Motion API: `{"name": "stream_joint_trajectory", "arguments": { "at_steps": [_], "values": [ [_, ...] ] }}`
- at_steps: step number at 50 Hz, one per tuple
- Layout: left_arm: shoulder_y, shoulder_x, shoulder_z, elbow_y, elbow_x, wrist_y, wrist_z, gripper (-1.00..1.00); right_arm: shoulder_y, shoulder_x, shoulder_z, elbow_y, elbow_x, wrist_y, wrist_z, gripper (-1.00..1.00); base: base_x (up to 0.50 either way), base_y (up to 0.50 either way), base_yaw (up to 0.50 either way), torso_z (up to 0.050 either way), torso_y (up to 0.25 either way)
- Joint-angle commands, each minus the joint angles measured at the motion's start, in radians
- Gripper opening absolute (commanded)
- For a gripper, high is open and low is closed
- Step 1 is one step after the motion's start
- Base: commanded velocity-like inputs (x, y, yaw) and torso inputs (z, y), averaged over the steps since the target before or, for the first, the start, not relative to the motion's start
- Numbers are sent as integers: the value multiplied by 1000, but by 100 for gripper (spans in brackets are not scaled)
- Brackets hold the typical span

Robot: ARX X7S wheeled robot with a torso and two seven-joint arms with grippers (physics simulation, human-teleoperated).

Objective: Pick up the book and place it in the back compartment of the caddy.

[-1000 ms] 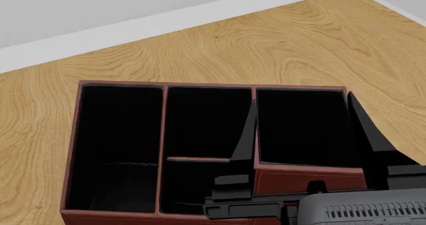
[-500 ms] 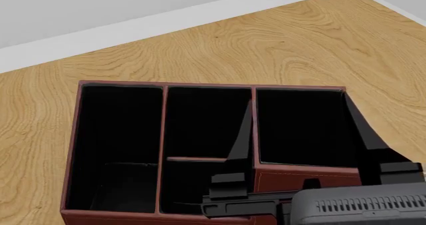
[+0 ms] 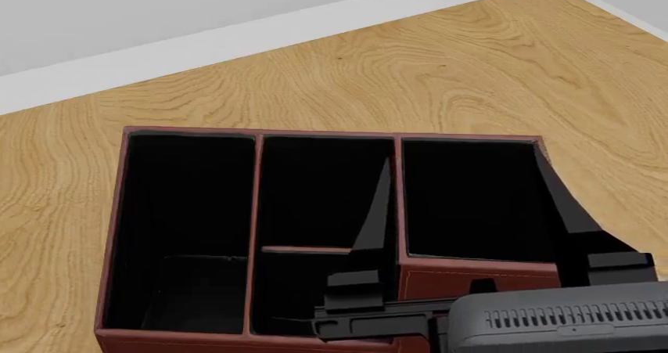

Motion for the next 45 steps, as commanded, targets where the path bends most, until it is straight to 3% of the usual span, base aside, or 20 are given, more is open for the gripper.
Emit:
{"name": "stream_joint_trajectory", "arguments": {
  "at_steps": [1, 10, 16, 17, 30, 45],
  "values": [
    [3, 104, -61, -50, 64, 0, 76, 100, -5, -20, 20, 0, -34, -2, -16, 100, 0, 0, 0, 0, 0],
    [4, 203, -19, -155, 106, 41, 103, 100, 1, -21, 16, -5, -30, 8, -12, 100, 0, 0, 0, 0, 0],
    [6, 226, -6, -177, 116, 49, 112, 100, 2, -20, 15, -4, -28, 7, -12, 100, 0, 0, 0, 0, 0],
    [9, 256, 5, -200, 122, 44, 116, -100, 0, -19, 16, -1, -28, 3, -13, 100, 8, -8, -5, 0, 0],
    [20, 267, 17, -183, 111, 22, 137, -100, 2, -16, 16, -5, -22, 6, -9, 100, 12, -9, -17, -9, 0],
    [-3, 137, -58, 61, 47, -50, 114, -100, -1, -8, 20, -8, -17, 0, -6, 100, 7, -8, -20, -7, 0]
  ]
}}
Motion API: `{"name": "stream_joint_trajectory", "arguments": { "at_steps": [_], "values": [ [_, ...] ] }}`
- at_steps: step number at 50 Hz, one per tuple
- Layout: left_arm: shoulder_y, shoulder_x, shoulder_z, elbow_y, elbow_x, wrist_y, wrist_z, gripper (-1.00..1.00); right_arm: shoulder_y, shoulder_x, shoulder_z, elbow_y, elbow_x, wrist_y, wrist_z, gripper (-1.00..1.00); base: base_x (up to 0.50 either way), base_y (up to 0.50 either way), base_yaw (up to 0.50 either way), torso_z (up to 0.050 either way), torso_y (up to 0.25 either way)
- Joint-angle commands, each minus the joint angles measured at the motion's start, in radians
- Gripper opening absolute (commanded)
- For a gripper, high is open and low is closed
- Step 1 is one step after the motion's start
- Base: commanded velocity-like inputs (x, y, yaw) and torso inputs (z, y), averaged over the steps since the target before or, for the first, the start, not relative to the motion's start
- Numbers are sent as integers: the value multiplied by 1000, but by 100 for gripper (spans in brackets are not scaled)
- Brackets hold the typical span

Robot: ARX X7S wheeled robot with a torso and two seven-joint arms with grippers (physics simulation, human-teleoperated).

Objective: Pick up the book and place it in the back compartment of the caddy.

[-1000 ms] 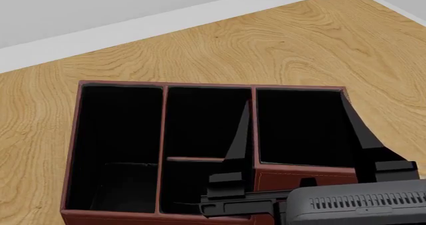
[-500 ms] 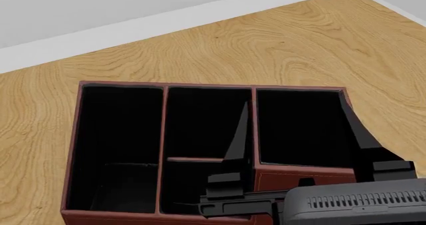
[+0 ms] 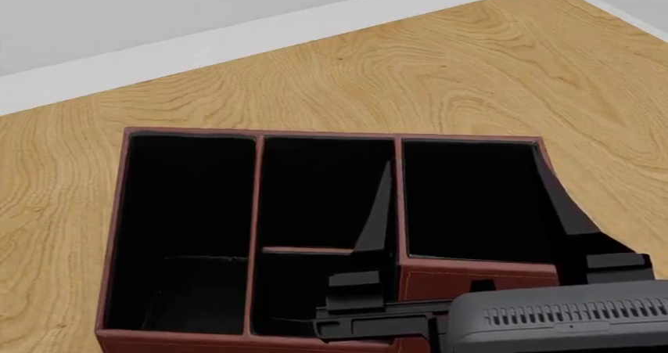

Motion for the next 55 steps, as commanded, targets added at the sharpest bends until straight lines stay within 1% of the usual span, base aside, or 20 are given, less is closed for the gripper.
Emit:
{"name": "stream_joint_trajectory", "arguments": {
  "at_steps": [1, 2, 3, 5, 11, 25, 35, 37, 38, 39, 42, 53, 55],
  "values": [
    [141, 74, -239, 160, 186, -71, 155, -100, -3, -15, 29, -16, -28, 3, -16, 100, 10, -11, -14, 0, 0],
    [141, 74, -239, 160, 185, -71, 155, -100, -3, -14, 29, -16, -28, 2, -15, 100, -2, -3, -14, -10, 0],
    [124, 45, -254, 213, 175, -99, 169, -100, -7, -12, 32, -20, -27, 1, -13, 100, -2, -3, -13, 0, 0],
    [107, 21, -273, 258, 161, -121, 174, -100, -7, -10, 33, -24, -25, 2, -9, 100, 6, -5, -12, 0, 0],
    [75, -29, -312, 339, 133, -159, 181, -100, -4, -12, 30, -26, -24, 4, -8, 100, 1, -3, -10, -2, 0],
    [71, -116, -342, 420, 92, -184, 169, -100, -6, -5, 34, -34, -18, -1, -3, 100, 0, 0, -1, 0, 0],
    [79, -156, -345, 445, 81, -192, 163, -100, -5, -5, 30, -23, -19, -11, -8, 100, 0, 0, 0, 0, 0],
    [75, -163, -346, 455, 84, -219, 167, -100, -6, -5, 31, -21, -19, -15, -9, 100, 0, 0, 0, 0, 0],
    [64, -156, -351, 469, 66, -286, 187, -100, -6, -4, 31, -21, -19, -15, -9, 100, 0, 0, 0, 0, 0],
    [57, -155, -353, 478, 69, -320, 191, -100, -7, -4, 30, -20, -20, -17, -10, 100, 0, 0, 0, 0, 0],
    [57, -176, -361, 489, 52, -303, 189, -100, -6, -3, 30, -19, -20, -19, -11, 100, 0, 0, 0, 0, 0],
    [3, -217, -421, 549, -9, -371, 213, -100, 8, -10, 19, -17, -19, -11, -10, 100, 0, 0, 0, 0, 1],
    [-11, -224, -439, 560, -40, -378, 214, -100, 9, -9, 19, -17, -18, -10, -9, 100, 0, 0, 0, 0, 0]
  ]
}}
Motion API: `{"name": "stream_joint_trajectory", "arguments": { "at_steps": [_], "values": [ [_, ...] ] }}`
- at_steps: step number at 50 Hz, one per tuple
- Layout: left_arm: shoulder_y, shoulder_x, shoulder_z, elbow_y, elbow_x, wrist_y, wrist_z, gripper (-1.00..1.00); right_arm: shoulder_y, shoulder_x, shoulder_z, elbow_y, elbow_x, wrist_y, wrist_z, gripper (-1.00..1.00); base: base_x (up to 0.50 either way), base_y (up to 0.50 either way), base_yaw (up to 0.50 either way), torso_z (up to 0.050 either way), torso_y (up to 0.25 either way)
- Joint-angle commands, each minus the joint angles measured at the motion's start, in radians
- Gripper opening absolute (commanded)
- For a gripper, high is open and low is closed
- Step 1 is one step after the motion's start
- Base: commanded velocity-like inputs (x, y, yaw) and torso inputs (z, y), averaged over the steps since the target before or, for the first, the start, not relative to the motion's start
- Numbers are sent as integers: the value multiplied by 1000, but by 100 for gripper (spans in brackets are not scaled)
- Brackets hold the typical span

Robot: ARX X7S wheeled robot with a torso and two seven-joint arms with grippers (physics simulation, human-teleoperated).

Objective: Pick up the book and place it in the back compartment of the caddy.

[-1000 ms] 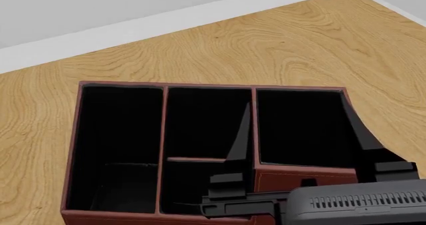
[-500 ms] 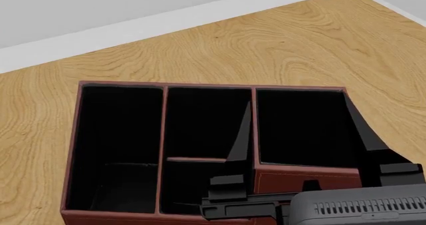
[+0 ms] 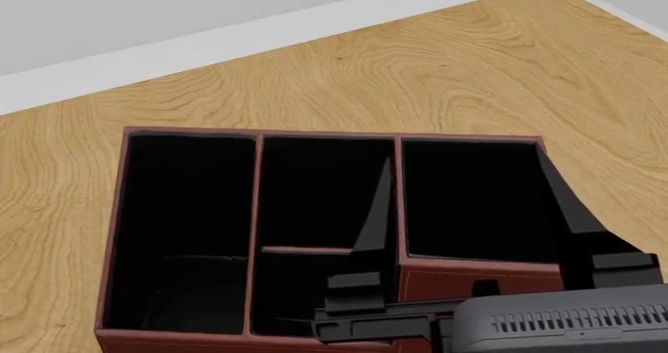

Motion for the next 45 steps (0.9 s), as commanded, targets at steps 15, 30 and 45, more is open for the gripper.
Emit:
{"name": "stream_joint_trajectory", "arguments": {
  "at_steps": [15, 30, 45],
  "values": [
    [-306, -10, -285, 120, -67, -139, 143, -100, 3, -15, 26, -15, -20, 2, -8, 100, 0, 0, 0, 0, 1],
    [-547, 109, -474, 133, -212, -282, 296, -100, -11, -3, 42, -25, -11, -26, -7, 100, 0, 0, 0, 0, 1],
    [-793, 298, -451, 118, -162, -404, 432, -100, -23, 13, 50, -38, -10, -36, 2, 100, 0, 0, 0, 0, 1]
  ]
}}
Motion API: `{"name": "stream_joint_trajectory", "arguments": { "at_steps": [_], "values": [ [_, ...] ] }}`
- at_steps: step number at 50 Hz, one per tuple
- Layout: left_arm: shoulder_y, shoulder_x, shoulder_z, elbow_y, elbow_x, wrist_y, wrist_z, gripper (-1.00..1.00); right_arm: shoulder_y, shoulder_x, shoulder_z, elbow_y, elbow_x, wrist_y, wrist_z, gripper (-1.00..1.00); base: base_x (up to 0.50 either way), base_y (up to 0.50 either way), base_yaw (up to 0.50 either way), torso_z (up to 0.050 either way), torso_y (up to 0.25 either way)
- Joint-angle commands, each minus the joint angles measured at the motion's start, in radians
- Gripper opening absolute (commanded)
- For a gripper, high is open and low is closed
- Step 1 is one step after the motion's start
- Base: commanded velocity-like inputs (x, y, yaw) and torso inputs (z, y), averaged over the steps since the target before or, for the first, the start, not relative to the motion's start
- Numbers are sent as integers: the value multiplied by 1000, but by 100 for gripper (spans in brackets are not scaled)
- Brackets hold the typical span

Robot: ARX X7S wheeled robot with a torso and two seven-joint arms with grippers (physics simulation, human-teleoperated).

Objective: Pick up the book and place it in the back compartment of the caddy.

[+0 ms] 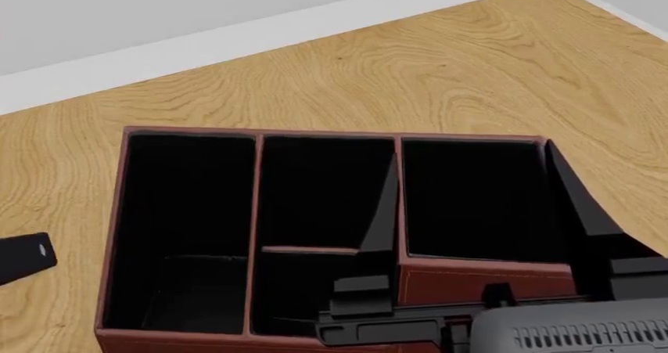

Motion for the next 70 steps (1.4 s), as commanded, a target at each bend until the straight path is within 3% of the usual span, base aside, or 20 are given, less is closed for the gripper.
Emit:
{"name": "stream_joint_trajectory", "arguments": {
  "at_steps": [1, 19, 45, 70],
  "values": [
    [-284, 181, -107, -9, 94, -87, 114, -100, -17, -10, 32, -10, -32, -13, -12, 100, 0, 0, 0, 0, 0],
    [-390, 371, -30, -56, 134, -123, 117, -100, -26, 15, 45, -43, -23, -18, 8, 100, 0, 0, 0, 0, 1],
    [-540, 554, 161, -120, 190, -200, 140, -100, -49, 61, 66, -70, -8, -42, 46, 100, 0, 0, 0, 0, 1],
    [-575, 721, 318, -281, 233, -141, 164, -100, -154, 213, 108, -78, 11, -184, 156, 100, 0, 0, 0, 0, 1]
  ]
}}
